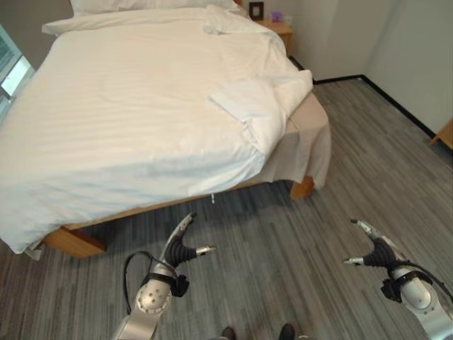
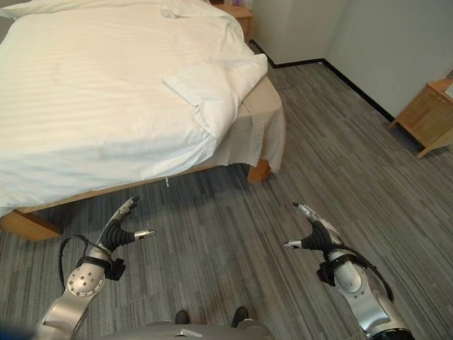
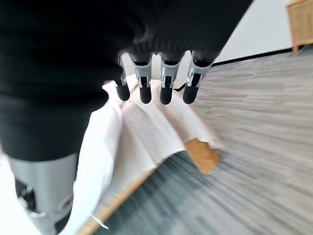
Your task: Making the bed.
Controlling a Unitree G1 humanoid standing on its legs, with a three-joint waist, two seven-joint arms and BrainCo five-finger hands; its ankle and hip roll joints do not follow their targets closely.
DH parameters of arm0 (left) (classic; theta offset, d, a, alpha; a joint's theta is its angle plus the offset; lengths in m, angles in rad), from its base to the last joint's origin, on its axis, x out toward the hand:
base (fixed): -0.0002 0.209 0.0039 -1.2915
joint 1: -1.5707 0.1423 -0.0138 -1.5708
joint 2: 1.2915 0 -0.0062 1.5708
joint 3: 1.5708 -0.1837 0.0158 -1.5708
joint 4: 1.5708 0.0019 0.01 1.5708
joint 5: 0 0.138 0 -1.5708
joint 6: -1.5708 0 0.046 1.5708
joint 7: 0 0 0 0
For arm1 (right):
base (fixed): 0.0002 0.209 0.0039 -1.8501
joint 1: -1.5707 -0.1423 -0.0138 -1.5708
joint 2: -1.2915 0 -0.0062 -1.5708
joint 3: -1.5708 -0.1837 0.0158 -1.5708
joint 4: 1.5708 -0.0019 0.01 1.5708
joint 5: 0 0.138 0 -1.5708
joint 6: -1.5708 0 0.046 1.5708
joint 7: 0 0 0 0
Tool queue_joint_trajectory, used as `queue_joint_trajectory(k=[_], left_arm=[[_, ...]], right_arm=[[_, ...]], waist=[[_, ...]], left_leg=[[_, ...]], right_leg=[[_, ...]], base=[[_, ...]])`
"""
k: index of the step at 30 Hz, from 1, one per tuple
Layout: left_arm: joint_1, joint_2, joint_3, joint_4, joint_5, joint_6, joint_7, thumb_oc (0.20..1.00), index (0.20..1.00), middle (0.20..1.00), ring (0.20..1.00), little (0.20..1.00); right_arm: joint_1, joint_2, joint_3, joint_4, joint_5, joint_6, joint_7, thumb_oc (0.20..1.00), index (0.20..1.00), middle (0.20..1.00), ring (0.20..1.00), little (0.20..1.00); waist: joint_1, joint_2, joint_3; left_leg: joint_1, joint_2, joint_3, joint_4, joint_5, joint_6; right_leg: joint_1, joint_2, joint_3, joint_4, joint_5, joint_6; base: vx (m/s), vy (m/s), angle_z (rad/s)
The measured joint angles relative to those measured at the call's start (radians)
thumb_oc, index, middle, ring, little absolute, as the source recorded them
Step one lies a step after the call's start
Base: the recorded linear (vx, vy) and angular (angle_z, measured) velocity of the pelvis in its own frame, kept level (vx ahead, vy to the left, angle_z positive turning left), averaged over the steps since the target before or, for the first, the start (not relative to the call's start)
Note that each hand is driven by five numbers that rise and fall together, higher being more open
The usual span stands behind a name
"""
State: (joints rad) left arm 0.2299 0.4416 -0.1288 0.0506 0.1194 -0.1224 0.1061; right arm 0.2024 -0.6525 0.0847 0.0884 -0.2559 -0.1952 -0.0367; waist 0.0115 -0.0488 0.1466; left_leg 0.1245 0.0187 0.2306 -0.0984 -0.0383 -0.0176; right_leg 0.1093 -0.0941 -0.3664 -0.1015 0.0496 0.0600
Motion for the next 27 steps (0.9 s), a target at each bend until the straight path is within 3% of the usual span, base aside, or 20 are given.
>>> queue_joint_trajectory(k=[10, 12, 13, 14, 15, 17, 18, 21, 23, 24, 25, 27], left_arm=[[0.035, -0.035, 0.02, -0.008, -0.037, 0.003, -0.005, 1.0, 1.0, 1.0, 1.0, 1.0], [0.019, -0.029, 0.02, -0.039, -0.041, 0.004, -0.009, 1.0, 1.0, 1.0, 1.0, 1.0], [0.01, -0.027, 0.02, -0.058, -0.069, 0.003, -0.014, 1.0, 1.0, 1.0, 1.0, 1.0], [0.002, -0.025, 0.02, -0.061, -0.079, 0.002, -0.015, 1.0, 1.0, 1.0, 1.0, 1.0], [-0.006, -0.024, 0.021, -0.059, -0.079, 0.002, -0.017, 1.0, 1.0, 1.0, 1.0, 1.0], [0.001, -0.025, 0.023, -0.063, -0.079, 0.002, -0.029, 1.0, 1.0, 1.0, 1.0, 1.0], [0.014, -0.019, 0.025, -0.065, -0.079, 0.003, -0.037, 1.0, 1.0, 1.0, 1.0, 1.0], [0.009, -0.006, 0.022, -0.061, -0.078, 0.004, -0.048, 1.0, 1.0, 1.0, 1.0, 1.0], [-0.009, -0.005, 0.021, -0.043, -0.078, 0.005, -0.05, 1.0, 1.0, 1.0, 1.0, 1.0], [-0.019, -0.006, 0.016, -0.032, -0.078, 0.007, -0.05, 1.0, 1.0, 1.0, 1.0, 1.0], [-0.026, -0.006, 0.012, -0.031, -0.078, 0.01, -0.049, 1.0, 1.0, 1.0, 1.0, 1.0], [0.024, -0.005, 0.009, -0.056, -0.078, 0.009, -0.048, 1.0, 1.0, 1.0, 1.0, 1.0]], right_arm=[[0.045, 0.085, -0.018, -0.006, 0.021, 0.007, 0.001, 1.0, 1.0, 1.0, 1.0, 1.0], [0.059, 0.081, -0.04, -0.016, 0.019, 0.015, 0.001, 1.0, 1.0, 1.0, 1.0, 1.0], [0.053, 0.074, -0.063, -0.058, 0.019, 0.018, -0.001, 1.0, 1.0, 1.0, 1.0, 1.0], [0.061, 0.068, -0.066, -0.078, 0.019, 0.017, -0.001, 1.0, 1.0, 1.0, 1.0, 1.0], [0.068, 0.07, -0.066, -0.085, 0.019, 0.018, 0.002, 1.0, 1.0, 1.0, 1.0, 1.0], [0.09, 0.071, -0.065, -0.101, 0.019, 0.018, 0.002, 1.0, 1.0, 1.0, 1.0, 1.0], [0.134, 0.076, -0.06, -0.112, 0.02, 0.007, -0.001, 1.0, 1.0, 1.0, 1.0, 1.0], [0.183, 0.091, -0.045, -0.109, 0.02, 0.011, 0.003, 1.0, 1.0, 1.0, 1.0, 1.0], [0.184, 0.095, -0.048, -0.103, 0.02, 0.009, -0.001, 1.0, 1.0, 1.0, 1.0, 1.0], [0.172, 0.101, -0.049, -0.08, 0.019, 0.009, -0.005, 1.0, 1.0, 1.0, 1.0, 1.0], [0.173, 0.102, -0.049, -0.078, 0.018, 0.018, -0.004, 1.0, 1.0, 1.0, 1.0, 1.0], [0.171, 0.097, -0.047, -0.083, 0.018, 0.015, -0.004, 1.0, 1.0, 1.0, 1.0, 1.0]], waist=[[-0.003, 0.009, 0.004], [-0.017, 0.038, 0.032], [-0.012, 0.081, 0.074], [-0.022, 0.093, 0.096], [-0.033, 0.089, 0.103], [-0.035, 0.068, 0.104], [-0.036, 0.044, 0.095], [-0.041, 0.025, 0.093], [-0.065, 0.015, 0.09], [-0.094, 0.007, 0.083], [-0.092, 0.003, 0.079], [-0.087, 0.017, 0.051]], left_leg=[[-0.002, 0.001, 0.033, 0.005, 0.002, 0.007], [-0.018, 0.012, 0.052, 0.006, 0.002, 0.016], [-0.024, 0.042, 0.074, 0.006, 0.011, 0.029], [-0.017, 0.046, 0.075, 0.007, -0.002, 0.045], [-0.014, 0.034, 0.069, 0.012, -0.011, 0.04], [-0.001, 0.008, 0.074, 0.014, -0.027, 0.045], [0.0, 0.001, 0.076, 0.017, -0.038, 0.032], [-0.002, 0.016, 0.032, 0.015, -0.035, 0.008], [-0.001, 0.032, -0.005, 0.016, -0.045, -0.012], [0.008, 0.04, -0.029, 0.013, -0.052, -0.031], [0.03, 0.052, -0.033, 0.011, -0.061, -0.047], [0.126, 0.119, -0.024, 0.024, -0.096, -0.128]], right_leg=[[-0.025, 0.004, 0.038, 0.002, 0.007, 0.005], [-0.121, 0.004, 0.059, 0.149, 0.002, 0.023], [-0.243, -0.015, 0.06, 0.361, -0.002, 0.039], [-0.306, -0.048, 0.05, 0.481, -0.016, 0.078], [-0.335, -0.093, 0.035, 0.54, -0.034, 0.092], [-0.361, -0.174, 0.045, 0.526, -0.034, 0.106], [-0.368, -0.207, 0.034, 0.425, -0.035, 0.107], [-0.317, -0.178, 0.02, 0.153, 0.004, 0.112], [-0.291, -0.164, 0.023, -0.005, 0.061, 0.115], [-0.293, -0.181, 0.032, -0.004, 0.105, 0.13], [-0.288, -0.184, 0.035, -0.002, 0.116, 0.121], [-0.22, -0.139, 0.024, 0.016, 0.115, 0.105]], base=[[-0.02, 0.032, -0.11], [0.03, 0.15, -0.34], [0.13, 0.031, -0.44], [0.24, 0.005, -0.27], [0.03, -0.029, 0.04], [0.29, -0.186, -0.02], [0.44, -0.298, 0.0], [0.32, -0.255, 0.3], [0.41, -0.303, 0.59], [0.42, -0.269, 0.7], [0.47, -0.402, 0.48], [0.28, -0.348, 0.09]])
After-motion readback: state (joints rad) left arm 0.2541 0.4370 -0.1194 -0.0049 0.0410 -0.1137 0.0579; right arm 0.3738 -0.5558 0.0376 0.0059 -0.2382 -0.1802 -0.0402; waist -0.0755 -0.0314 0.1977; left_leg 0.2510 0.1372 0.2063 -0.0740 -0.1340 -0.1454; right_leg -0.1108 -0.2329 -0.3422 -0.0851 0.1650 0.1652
